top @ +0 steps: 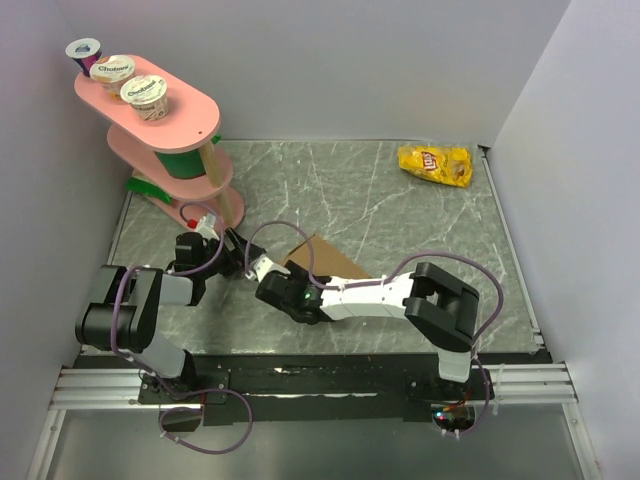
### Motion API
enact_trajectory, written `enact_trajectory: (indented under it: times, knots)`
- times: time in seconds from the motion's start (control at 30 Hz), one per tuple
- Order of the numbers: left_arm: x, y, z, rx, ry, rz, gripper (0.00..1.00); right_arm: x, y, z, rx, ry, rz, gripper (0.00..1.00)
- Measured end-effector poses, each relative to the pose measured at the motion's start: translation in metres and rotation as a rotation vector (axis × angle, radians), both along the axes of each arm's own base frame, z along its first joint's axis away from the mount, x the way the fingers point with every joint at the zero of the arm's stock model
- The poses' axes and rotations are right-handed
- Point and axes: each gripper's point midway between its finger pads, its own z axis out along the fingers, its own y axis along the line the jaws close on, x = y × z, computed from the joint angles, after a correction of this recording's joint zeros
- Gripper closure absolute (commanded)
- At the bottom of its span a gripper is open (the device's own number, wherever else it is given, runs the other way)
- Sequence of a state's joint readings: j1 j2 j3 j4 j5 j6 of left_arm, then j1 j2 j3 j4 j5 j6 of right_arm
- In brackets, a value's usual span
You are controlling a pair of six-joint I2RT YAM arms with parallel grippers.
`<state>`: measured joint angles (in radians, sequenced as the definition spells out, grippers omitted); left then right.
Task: Fold the paper box
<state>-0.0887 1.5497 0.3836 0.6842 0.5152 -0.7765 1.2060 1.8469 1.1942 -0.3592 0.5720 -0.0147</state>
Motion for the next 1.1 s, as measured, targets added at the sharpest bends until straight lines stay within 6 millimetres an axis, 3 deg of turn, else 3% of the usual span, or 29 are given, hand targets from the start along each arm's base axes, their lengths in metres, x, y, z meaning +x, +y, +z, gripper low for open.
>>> enact_trajectory:
  times: [0.07,0.17,0.43,0.57,0.6,0.7,0.83,1.1]
  knots:
    - [0.000,-0.001,0.000,-0.001,-0.001,-0.004,0.12,-0.006,0.002,-0.005,0.012,0.027,0.003,0.19]
    - [0.000,-0.001,0.000,-0.002,-0.002,-0.004,0.12,-0.009,0.005,-0.007,0.032,0.044,0.000,0.19]
    - [-0.001,-0.002,0.000,-0.005,0.001,-0.011,0.11,-0.002,0.000,-0.025,-0.018,0.017,-0.030,0.35]
    - [-0.002,-0.002,0.001,-0.004,0.001,-0.011,0.11,0.007,-0.005,-0.024,-0.033,-0.022,-0.061,0.48]
    - [-0.002,-0.002,0.002,-0.004,0.002,-0.011,0.11,0.009,-0.007,-0.023,-0.035,-0.031,-0.071,0.56]
    - [-0.002,-0.001,0.006,-0.002,-0.010,-0.012,0.11,0.017,-0.013,-0.021,-0.041,-0.052,-0.095,0.67]
    - [-0.002,-0.001,0.015,-0.001,-0.035,-0.015,0.11,0.022,-0.017,-0.020,-0.046,-0.069,-0.096,0.77]
    - [-0.003,-0.001,0.032,0.002,-0.081,-0.016,0.11,0.023,-0.025,-0.007,0.074,0.021,-0.056,0.79]
